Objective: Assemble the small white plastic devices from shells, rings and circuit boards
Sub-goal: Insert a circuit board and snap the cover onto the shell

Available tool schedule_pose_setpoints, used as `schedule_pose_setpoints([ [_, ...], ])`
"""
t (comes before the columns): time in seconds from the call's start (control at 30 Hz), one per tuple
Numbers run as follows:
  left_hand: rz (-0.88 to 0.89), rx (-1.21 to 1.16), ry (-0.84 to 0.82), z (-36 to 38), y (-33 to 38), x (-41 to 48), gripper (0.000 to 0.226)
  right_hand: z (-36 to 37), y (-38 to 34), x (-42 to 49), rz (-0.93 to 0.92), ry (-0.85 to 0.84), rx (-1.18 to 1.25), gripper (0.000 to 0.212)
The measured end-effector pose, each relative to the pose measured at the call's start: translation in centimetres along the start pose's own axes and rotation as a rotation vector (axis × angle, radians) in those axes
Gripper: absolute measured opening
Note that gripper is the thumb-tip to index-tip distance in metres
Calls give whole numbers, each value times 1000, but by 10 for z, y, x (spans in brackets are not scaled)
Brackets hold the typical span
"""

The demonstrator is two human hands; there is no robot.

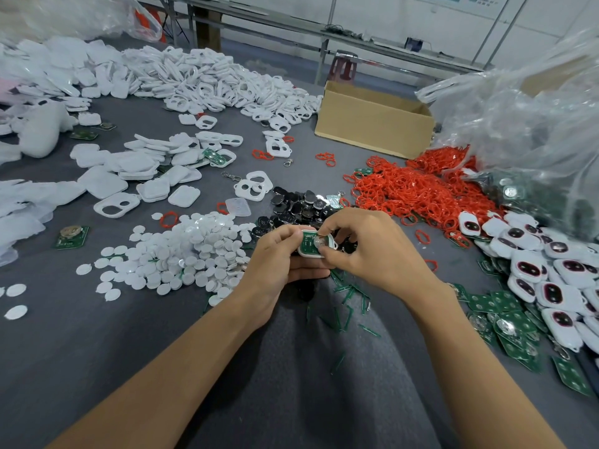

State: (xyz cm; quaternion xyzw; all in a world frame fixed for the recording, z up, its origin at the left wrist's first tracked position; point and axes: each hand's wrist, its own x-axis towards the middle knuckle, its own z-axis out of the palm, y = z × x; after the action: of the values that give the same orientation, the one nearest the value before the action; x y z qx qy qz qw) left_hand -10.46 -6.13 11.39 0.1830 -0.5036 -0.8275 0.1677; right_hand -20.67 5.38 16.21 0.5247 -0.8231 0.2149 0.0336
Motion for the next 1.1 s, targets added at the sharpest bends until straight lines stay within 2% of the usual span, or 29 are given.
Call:
schedule_pose_setpoints([
  [0.2,13,25,2,1,0,-1,13,0,-2,-1,-11,6,2,14],
  [0.43,19,48,16,0,-1,-1,13,0,-2,-1,-25,-12,52,13],
  [0.6,-6,5,32,0,2,-1,15,2,-5,-1,51,-21,229,12],
  [0.73,-1,-32,21,3,1,-3,8,1,-5,0,114,-24,301,14],
  [0.9,-25,-135,-62,6,4,-8,26,-5,-3,0,146,-25,303,21],
  [1.1,-57,-159,-76,4,7,-8,35,-10,-6,-1,161,-50,339,13],
])
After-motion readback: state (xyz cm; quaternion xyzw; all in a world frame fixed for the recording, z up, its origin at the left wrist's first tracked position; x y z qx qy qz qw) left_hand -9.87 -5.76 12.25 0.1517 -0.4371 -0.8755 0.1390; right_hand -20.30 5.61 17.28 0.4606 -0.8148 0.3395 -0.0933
